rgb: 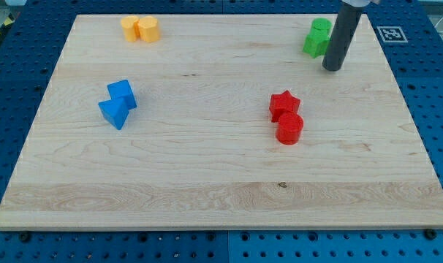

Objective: Push the red star along with red circle towards bottom center

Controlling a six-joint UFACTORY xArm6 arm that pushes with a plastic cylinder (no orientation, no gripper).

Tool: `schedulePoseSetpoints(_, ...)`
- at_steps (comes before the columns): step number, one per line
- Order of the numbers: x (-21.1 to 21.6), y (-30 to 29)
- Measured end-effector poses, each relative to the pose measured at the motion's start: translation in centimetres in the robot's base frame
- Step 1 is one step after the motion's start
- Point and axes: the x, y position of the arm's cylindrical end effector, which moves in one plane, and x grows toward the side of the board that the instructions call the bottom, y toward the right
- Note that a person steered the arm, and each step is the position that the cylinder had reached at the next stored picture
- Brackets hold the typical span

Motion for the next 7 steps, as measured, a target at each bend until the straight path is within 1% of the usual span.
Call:
schedulePoseSetpoints(2,0.8,0.0)
schedulePoseSetpoints(3,-0.1,-1.9)
schedulePoseSetpoints(4,0.1,-3.5)
schedulePoseSetpoints(5,4.1,-3.6)
schedulePoseSetpoints(6,6.0,-5.2)
schedulePoseSetpoints(7,6.6,-6.5)
